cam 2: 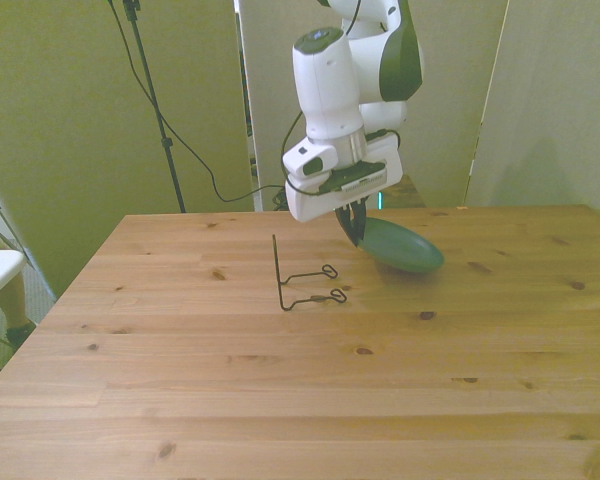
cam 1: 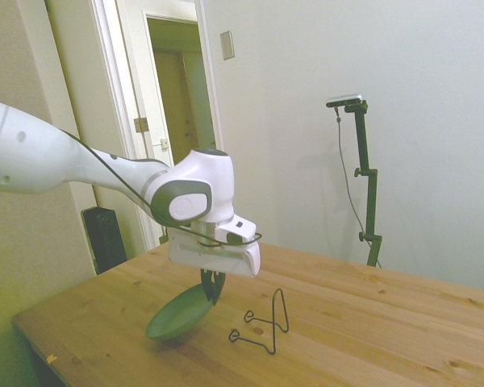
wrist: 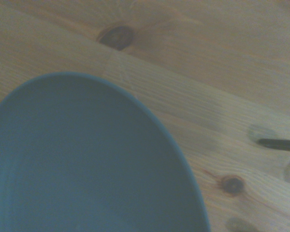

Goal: Load the plate

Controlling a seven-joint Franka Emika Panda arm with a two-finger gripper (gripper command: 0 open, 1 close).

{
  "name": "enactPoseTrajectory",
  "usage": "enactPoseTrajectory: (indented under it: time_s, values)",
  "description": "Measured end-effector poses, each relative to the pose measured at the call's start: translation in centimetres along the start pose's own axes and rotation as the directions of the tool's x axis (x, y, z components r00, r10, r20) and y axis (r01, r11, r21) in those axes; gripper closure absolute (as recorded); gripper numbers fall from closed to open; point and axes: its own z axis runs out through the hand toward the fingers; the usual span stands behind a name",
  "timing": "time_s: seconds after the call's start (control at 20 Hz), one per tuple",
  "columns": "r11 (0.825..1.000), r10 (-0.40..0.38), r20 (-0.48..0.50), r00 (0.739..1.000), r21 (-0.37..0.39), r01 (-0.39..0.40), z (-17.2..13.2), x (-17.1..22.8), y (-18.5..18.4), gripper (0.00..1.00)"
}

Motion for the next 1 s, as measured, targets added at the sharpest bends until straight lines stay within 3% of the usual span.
enactPoseTrajectory:
  time_s: [0.2, 0.4, 0.7, 1.0]
  values:
    - [0.993, 0.101, -0.148, 0.984, -0.047, -0.109, -5.2, -1.3, 1.5, 1.0]
    - [0.971, 0.154, -0.289, 0.945, -0.135, -0.2, -7.6, -1.7, 2.1, 1.0]
    - [0.917, 0.177, -0.453, 0.874, -0.247, -0.314, -8.5, -1.4, 2.1, 1.0]
    - [0.871, 0.181, -0.549, 0.816, -0.295, -0.392, -8.0, -1.5, 1.8, 1.0]
